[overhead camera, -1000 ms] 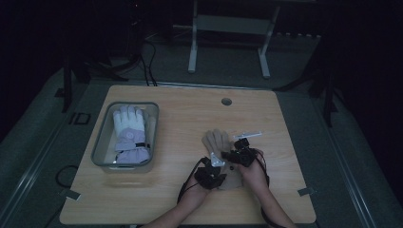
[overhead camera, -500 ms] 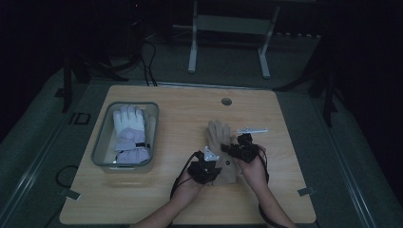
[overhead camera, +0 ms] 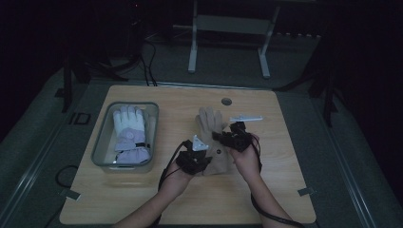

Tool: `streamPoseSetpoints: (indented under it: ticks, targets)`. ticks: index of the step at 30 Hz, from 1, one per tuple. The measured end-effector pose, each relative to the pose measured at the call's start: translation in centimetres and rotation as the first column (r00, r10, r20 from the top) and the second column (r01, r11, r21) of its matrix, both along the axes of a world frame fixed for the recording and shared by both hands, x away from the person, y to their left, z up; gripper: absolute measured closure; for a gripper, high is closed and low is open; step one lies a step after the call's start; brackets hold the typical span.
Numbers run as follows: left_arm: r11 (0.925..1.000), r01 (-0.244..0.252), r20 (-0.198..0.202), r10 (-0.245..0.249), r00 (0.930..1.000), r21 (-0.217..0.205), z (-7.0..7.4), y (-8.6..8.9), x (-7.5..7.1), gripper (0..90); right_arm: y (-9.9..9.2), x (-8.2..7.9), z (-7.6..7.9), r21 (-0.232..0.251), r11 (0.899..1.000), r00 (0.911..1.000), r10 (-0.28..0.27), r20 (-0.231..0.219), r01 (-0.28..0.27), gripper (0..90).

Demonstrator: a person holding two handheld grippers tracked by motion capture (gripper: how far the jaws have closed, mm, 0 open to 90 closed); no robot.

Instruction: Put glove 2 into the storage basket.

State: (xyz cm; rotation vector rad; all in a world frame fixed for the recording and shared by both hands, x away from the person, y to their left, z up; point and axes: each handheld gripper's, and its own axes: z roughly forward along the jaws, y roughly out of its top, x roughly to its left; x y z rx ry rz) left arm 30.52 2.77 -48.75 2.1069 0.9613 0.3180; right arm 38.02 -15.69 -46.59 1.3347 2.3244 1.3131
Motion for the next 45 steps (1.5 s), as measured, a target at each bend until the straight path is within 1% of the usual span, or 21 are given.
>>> streamPoseSetpoints:
  ticks: [2,3,5,7,14,18,21,22,23,24,26,32,33,34,37,38,40,41,42,43,45]
  targets:
    - [0.9999,-0.006,0.008,0.006,1.0000,0.012,0.4,0.7,0.0,79.6,0.7,0.2,0.3,0.004,1.000,1.0000,0.008,0.002,-0.008,74.9]
    - [0.9999,-0.006,0.008,0.006,1.0000,0.012,0.4,0.7,0.0,79.6,0.7,0.2,0.3,0.004,1.000,1.0000,0.008,0.002,-0.008,74.9]
    - [0.9998,-0.015,0.006,0.015,0.9999,0.013,0.9,1.6,0.0,79.6,1.5,0.3,0.7,0.008,1.000,0.9998,0.017,0.005,-0.017,74.8]
    - [0.9994,-0.024,0.018,0.023,0.9996,0.026,1.3,2.3,-0.1,79.6,2.4,0.4,1.1,0.010,1.000,0.9995,0.028,0.013,-0.028,74.8]
    - [0.9980,-0.050,0.035,0.048,0.9982,0.039,2.9,5.5,-0.2,79.6,5.7,0.9,2.5,0.024,0.997,0.9968,0.074,0.032,-0.075,74.8]
    - [0.9959,-0.080,0.038,0.078,0.9962,0.043,3.6,7.5,-0.3,79.6,7.8,1.3,3.2,0.030,0.995,0.9942,0.098,0.042,-0.100,74.8]
    - [0.9928,-0.109,0.049,0.107,0.9930,0.048,4.3,9.3,-0.5,79.5,9.8,1.6,3.9,0.039,0.991,0.9911,0.124,0.047,-0.126,74.8]
    - [0.9916,-0.120,0.050,0.118,0.9918,0.047,4.5,9.9,-0.5,79.5,11.1,1.7,4.3,0.044,0.989,0.9892,0.137,0.052,-0.140,74.8]
    - [0.9914,-0.122,0.049,0.120,0.9916,0.046,4.6,10.4,-0.5,79.5,11.1,1.7,4.3,0.044,0.989,0.9892,0.137,0.052,-0.140,74.8]
    - [0.9891,-0.138,0.056,0.135,0.9893,0.051,4.9,11.2,-0.6,79.5,11.6,1.8,4.4,0.043,0.988,0.9882,0.144,0.053,-0.146,74.8]
    - [0.9875,-0.146,0.056,0.142,0.9883,0.060,5.3,12.3,-0.7,79.5,13.0,2.0,4.8,0.050,0.985,0.9855,0.160,0.054,-0.163,74.8]
    - [0.9769,-0.198,0.055,0.194,0.9795,0.081,6.2,16.3,-1.2,79.5,17.2,2.6,5.5,0.064,0.976,0.9773,0.207,0.048,-0.209,74.7]
    - [0.9744,-0.209,0.057,0.205,0.9772,0.083,6.2,16.9,-1.3,79.5,18.8,2.8,5.4,0.072,0.971,0.9738,0.224,0.041,-0.226,74.7]
    - [0.9729,-0.212,0.057,0.207,0.9766,0.093,6.2,17.3,-1.3,79.5,18.8,2.8,5.4,0.072,0.971,0.9738,0.224,0.041,-0.226,74.7]
    - [0.9676,-0.232,0.049,0.228,0.9725,0.100,6.0,18.9,-1.5,79.4,20.5,3.0,5.1,0.073,0.964,0.9671,0.252,0.037,-0.254,74.6]
    - [0.9653,-0.245,0.045,0.242,0.9693,0.091,5.8,19.4,-1.5,79.4,21.2,3.1,4.8,0.065,0.963,0.9648,0.261,0.032,-0.263,74.6]
    - [0.9617,-0.256,0.030,0.254,0.9668,0.098,5.3,20.3,-1.5,79.4,22.3,3.4,4.3,0.067,0.958,0.9608,0.277,0.016,-0.277,74.6]
    - [0.9606,-0.262,0.020,0.261,0.9652,0.094,5.1,20.7,-1.4,79.4,22.9,3.6,4.1,0.066,0.958,0.9602,0.279,0.007,-0.279,74.6]
    - [0.9599,-0.262,0.012,0.262,0.9650,0.100,4.8,21.1,-1.4,79.4,23.4,3.7,3.8,0.063,0.956,0.9582,0.286,0.002,-0.286,74.6]
    - [0.9566,-0.273,0.010,0.274,0.9617,0.101,4.5,21.4,-1.3,79.3,23.9,3.8,3.4,0.060,0.954,0.9560,0.293,-0.006,-0.292,74.5]
    - [0.9563,-0.277,-0.012,0.279,0.9603,0.095,3.9,22.2,-1.0,79.3,24.7,4.2,2.7,0.062,0.951,0.9522,0.304,-0.022,-0.303,74.5]
